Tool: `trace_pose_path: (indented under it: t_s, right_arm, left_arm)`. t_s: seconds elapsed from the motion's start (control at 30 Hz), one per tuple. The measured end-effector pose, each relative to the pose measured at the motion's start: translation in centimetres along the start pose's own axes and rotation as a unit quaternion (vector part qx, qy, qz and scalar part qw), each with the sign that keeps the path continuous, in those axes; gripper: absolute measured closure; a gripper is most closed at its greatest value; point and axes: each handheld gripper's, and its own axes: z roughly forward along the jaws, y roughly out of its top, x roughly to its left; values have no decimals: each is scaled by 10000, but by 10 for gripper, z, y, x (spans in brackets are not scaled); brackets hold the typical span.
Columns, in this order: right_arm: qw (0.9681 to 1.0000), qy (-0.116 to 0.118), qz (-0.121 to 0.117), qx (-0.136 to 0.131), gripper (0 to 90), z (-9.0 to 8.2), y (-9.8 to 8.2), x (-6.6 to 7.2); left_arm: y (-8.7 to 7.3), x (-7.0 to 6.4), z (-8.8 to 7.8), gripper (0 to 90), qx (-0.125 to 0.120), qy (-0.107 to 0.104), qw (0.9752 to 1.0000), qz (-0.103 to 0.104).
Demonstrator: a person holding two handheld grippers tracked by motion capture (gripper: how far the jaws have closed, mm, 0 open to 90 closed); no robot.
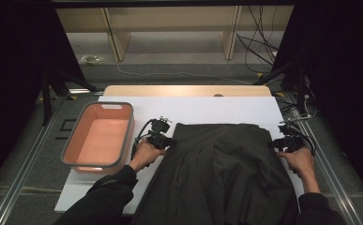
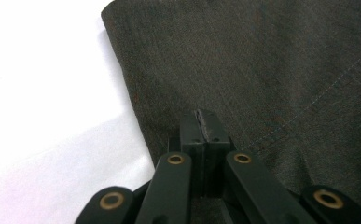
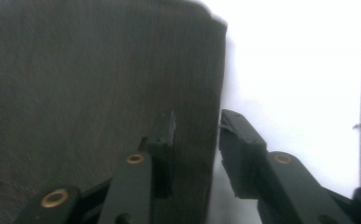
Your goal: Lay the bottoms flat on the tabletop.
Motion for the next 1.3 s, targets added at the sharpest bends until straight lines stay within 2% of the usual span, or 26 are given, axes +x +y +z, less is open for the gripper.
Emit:
trace_pose_path:
  t_s: [0.13,0.2,0.23,0.3,0.4,0.5,0.67,0.8,0.97,1.1,1.2,1.3]
  right_arm:
    - [9999,89,-21,101,635,4,-4,-2]
    - [9997,194,9,136,639,5,-4,-1]
    - [9998,176,-3,134,655,5,-4,1]
    - [9998,62,-66,153,706,6,-3,5]
    - [9999,-57,-77,133,863,6,-1,5]
    - [10000,68,-15,59,900,8,0,1]
    - [9997,-18,36,-255,900,0,6,-2]
    - [9984,9,162,-544,900,-12,13,-5]
    - [9971,-139,118,-739,900,-18,20,-2]
    - [9939,-235,92,-1076,900,-34,34,1]
    - [9903,-315,75,-1350,900,-49,46,3]
    - [9883,-378,47,-1479,900,-55,54,5]
  left_arm:
    - [1,0,0,897,-3,4,10000,8]
    - [1,0,0,897,-20,31,10000,-20]
    - [1,0,0,898,-32,62,10000,-7]
    - [2,0,-1,898,-92,38,10000,2]
    - [2,2,-3,898,-154,-10,9999,-6]
    - [4,4,-5,898,-204,-32,9998,-54]
    - [6,6,-9,898,-289,-34,9996,-51]
    - [7,8,-13,898,-365,-27,9993,-83]
    - [16,11,-23,899,-577,-36,9982,-132]
    - [26,13,-37,899,-893,-83,9957,-218]
    - [34,18,-46,899,-1145,-100,9928,-349]
    - [36,21,-41,898,-1242,-57,9911,-476]
